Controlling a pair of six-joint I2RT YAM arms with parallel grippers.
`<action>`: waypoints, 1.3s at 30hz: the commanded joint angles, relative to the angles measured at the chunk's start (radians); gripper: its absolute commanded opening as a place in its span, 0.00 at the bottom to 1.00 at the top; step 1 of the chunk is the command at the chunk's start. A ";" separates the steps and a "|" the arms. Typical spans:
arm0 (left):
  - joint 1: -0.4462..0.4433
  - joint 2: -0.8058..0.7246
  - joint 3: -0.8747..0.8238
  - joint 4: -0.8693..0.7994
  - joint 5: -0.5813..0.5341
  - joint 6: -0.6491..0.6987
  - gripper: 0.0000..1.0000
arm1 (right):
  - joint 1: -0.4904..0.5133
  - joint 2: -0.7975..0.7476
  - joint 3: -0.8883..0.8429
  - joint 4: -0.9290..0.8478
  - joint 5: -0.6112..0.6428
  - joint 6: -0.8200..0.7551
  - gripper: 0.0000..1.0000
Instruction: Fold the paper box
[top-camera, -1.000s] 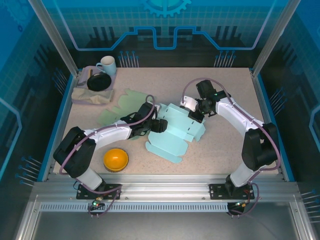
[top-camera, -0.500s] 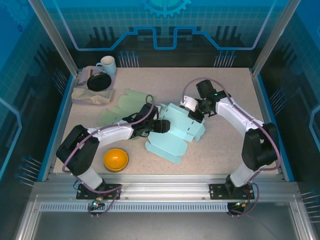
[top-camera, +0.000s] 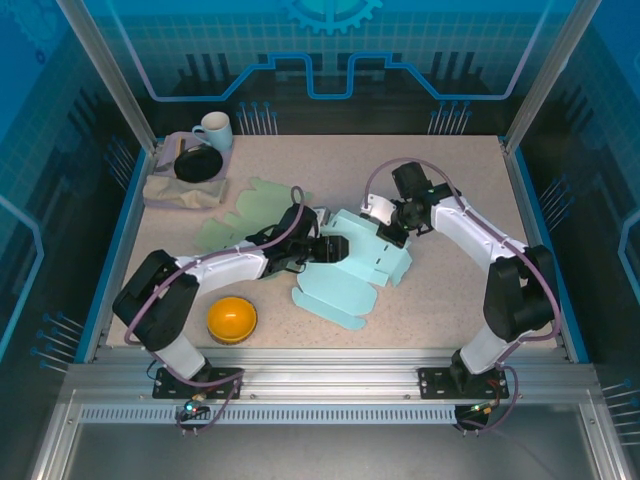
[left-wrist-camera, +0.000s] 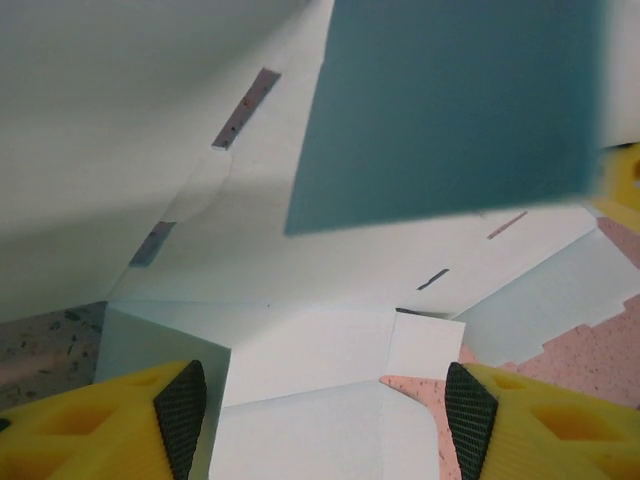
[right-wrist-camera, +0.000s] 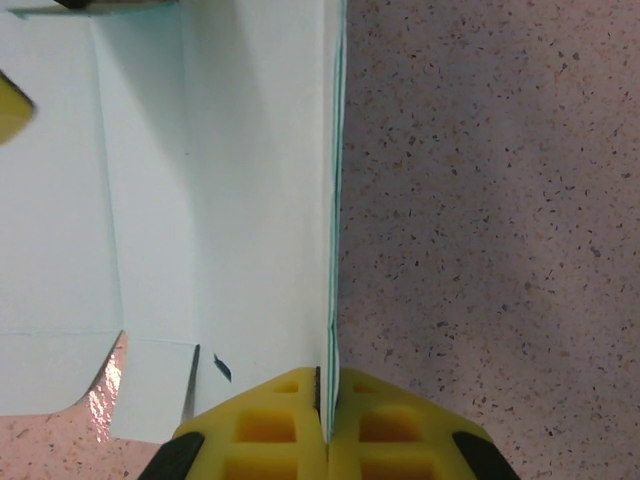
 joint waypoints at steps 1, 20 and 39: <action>0.027 -0.153 -0.021 -0.065 0.032 0.080 0.68 | 0.002 -0.029 -0.021 0.054 0.037 -0.015 0.00; 0.133 -0.439 -0.322 -0.042 -0.210 0.151 0.58 | 0.136 -0.264 -0.364 0.593 0.318 -0.487 0.00; 0.041 -0.273 -0.302 0.069 -0.089 0.333 0.46 | 0.134 -0.211 -0.570 0.907 0.327 -0.539 0.00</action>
